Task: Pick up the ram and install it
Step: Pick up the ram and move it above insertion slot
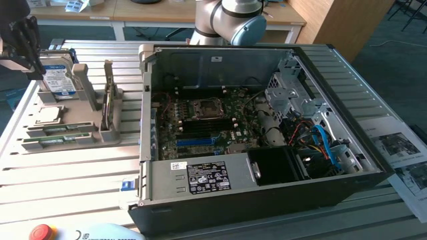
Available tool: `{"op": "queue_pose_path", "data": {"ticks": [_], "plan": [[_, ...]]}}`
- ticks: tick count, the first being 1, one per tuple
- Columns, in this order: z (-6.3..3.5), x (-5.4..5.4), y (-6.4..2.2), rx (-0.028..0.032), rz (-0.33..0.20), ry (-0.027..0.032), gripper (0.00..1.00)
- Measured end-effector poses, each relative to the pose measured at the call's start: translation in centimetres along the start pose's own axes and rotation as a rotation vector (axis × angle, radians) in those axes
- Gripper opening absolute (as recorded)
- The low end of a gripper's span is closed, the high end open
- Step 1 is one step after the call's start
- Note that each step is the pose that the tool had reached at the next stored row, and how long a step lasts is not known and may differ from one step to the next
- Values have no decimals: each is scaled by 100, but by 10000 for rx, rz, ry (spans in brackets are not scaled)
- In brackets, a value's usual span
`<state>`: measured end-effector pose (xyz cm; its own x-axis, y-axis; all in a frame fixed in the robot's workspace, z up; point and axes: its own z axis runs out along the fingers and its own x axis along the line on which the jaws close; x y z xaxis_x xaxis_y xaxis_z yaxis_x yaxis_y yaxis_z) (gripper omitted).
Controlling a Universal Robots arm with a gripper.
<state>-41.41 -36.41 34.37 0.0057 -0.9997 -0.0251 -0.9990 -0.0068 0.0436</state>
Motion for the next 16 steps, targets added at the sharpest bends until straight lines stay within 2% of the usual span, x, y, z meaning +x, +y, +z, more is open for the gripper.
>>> {"op": "queue_pose_path", "data": {"ticks": [6,16], "plan": [[31,11,-1,0,1,0,24],[162,28,-7,0,0,0,24]]}}
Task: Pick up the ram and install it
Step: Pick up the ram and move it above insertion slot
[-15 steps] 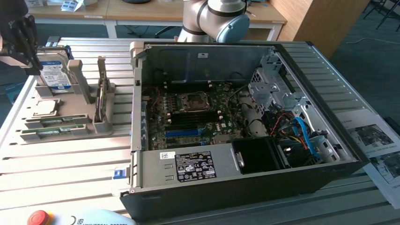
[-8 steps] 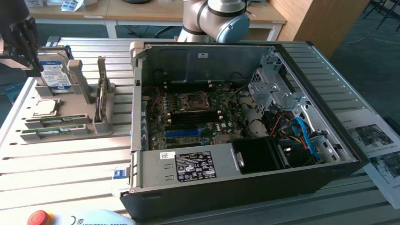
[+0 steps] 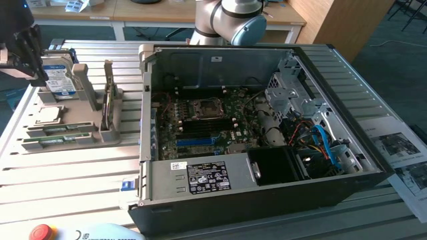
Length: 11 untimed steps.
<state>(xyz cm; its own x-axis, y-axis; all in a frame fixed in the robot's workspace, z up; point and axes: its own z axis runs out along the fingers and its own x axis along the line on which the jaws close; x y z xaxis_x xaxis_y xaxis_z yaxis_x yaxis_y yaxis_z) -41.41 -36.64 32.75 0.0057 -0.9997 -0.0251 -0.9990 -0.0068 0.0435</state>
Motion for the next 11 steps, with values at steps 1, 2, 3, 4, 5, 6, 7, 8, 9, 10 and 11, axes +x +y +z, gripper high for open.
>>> {"op": "queue_pose_path", "data": {"ticks": [1,2,3,4,5,6,7,8,9,10,11], "plan": [[16,1,0,0,1,0,24],[31,2,-1,0,1,0,24],[48,3,-2,0,1,-1,24],[65,4,-3,0,0,0,24],[82,4,-4,0,0,-1,24],[99,5,-4,0,0,0,24],[116,6,-5,0,1,0,24],[134,6,-6,-1,1,0,24],[150,7,-6,0,0,0,24],[166,7,-7,0,0,0,24],[180,8,-8,0,0,0,24]]}}
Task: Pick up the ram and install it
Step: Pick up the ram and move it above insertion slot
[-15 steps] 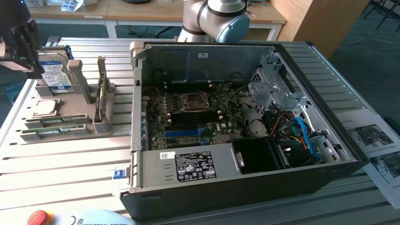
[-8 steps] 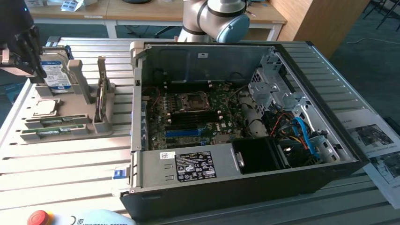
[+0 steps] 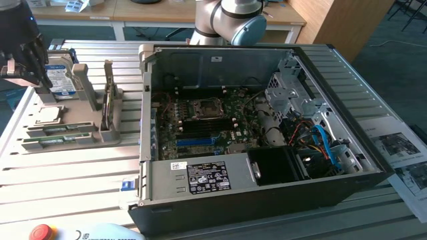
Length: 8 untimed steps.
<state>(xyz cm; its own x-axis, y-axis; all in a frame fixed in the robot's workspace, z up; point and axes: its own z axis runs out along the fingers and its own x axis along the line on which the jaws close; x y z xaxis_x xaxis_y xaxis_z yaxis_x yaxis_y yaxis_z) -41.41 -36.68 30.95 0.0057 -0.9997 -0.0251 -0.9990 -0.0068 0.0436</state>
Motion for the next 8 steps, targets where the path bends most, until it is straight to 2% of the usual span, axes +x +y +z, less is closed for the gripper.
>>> {"op": "queue_pose_path", "data": {"ticks": [8], "plan": [[115,3,-5,1,0,-1,24]]}}
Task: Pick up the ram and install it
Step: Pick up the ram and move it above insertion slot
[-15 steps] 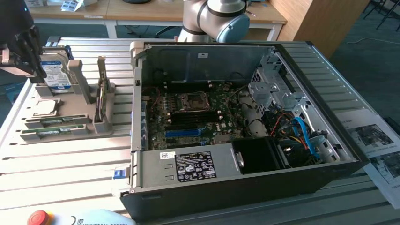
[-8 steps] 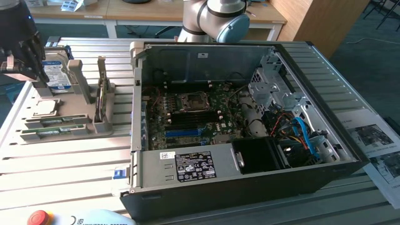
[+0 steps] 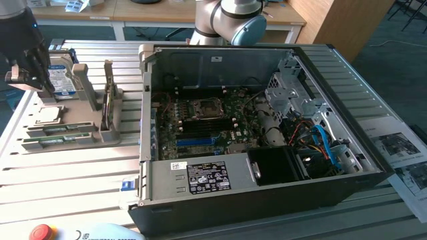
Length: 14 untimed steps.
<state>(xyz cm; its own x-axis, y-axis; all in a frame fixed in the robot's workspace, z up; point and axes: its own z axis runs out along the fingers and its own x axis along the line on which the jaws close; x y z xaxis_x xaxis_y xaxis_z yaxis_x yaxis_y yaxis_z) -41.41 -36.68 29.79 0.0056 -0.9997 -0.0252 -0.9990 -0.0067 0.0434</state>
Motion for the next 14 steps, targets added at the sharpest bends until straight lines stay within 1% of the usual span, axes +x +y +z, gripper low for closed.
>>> {"op": "queue_pose_path", "data": {"ticks": [14], "plan": [[195,5,-8,0,0,0,24]]}}
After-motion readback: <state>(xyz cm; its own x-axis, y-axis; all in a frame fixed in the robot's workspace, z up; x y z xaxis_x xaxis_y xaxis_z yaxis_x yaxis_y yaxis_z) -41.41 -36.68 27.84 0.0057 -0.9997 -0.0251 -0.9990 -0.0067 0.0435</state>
